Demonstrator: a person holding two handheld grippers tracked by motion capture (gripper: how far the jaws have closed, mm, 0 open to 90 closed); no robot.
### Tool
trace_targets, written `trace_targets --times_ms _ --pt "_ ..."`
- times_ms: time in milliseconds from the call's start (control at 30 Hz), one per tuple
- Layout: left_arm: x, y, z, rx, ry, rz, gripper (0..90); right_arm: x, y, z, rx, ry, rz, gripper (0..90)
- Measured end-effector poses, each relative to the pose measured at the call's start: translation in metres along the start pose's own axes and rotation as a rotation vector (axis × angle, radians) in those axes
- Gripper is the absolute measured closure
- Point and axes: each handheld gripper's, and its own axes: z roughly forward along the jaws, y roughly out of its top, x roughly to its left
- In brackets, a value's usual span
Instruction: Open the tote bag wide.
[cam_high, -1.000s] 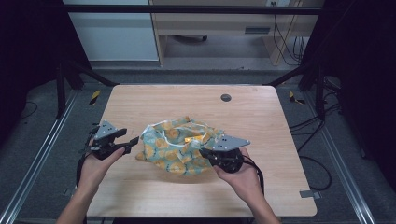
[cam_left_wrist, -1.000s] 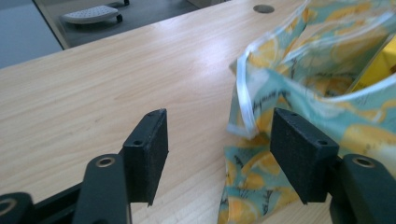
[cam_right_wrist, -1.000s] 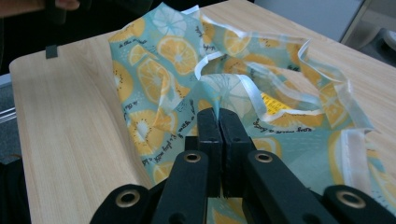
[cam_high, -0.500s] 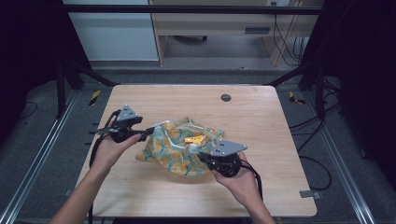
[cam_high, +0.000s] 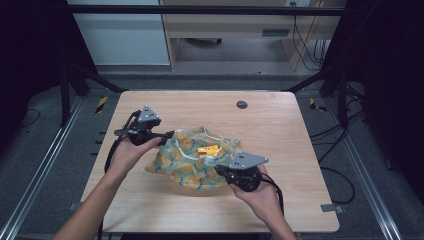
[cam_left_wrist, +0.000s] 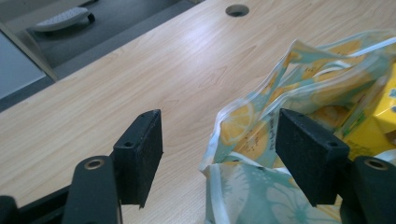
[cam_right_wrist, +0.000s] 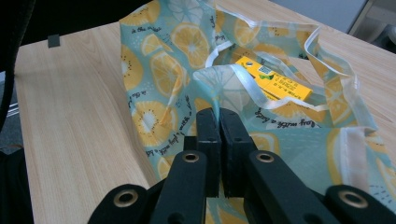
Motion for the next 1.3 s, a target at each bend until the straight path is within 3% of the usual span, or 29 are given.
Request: trace_targets --times_ms 167,467,500,700,733,933,1133,1233,1267,1300 --pt "0.001 -0.007 0.019 0.060 -0.006 -0.004 32.0 -0.001 -0.002 0.001 0.007 0.002 0.002 87.8" --pt "0.003 -0.017 0.038 0.091 -0.015 -0.026 32.0 -0.002 -0.004 0.002 0.016 0.006 0.007 87.8" --pt "0.002 -0.020 0.039 0.101 -0.029 -0.020 38.4 -0.002 -0.005 0.002 0.020 0.006 0.006 87.8" --pt "0.001 -0.031 0.037 0.122 -0.044 -0.024 56.4 -0.003 -0.005 0.003 0.022 0.007 0.008 87.7" --pt "0.001 -0.033 0.035 0.116 -0.048 -0.024 64.3 -0.002 -0.005 0.003 0.022 0.007 0.008 87.6" --pt "0.001 -0.038 0.029 0.093 -0.047 -0.014 83.1 -0.004 -0.005 0.002 0.020 0.000 0.013 87.6" --pt "0.000 -0.036 0.013 0.015 -0.033 -0.027 86.3 -0.005 -0.006 0.001 0.018 -0.008 0.016 87.5" --pt "-0.009 -0.033 -0.008 -0.067 -0.049 -0.025 87.1 -0.005 -0.008 0.001 0.020 -0.013 0.019 87.5" --pt "-0.009 -0.033 -0.008 -0.067 -0.049 -0.025 87.4 -0.005 -0.008 0.001 0.020 -0.013 0.019 87.5" --pt "-0.016 -0.031 -0.020 -0.109 -0.062 -0.015 87.6 -0.005 -0.010 0.001 0.026 -0.016 0.020 87.4"
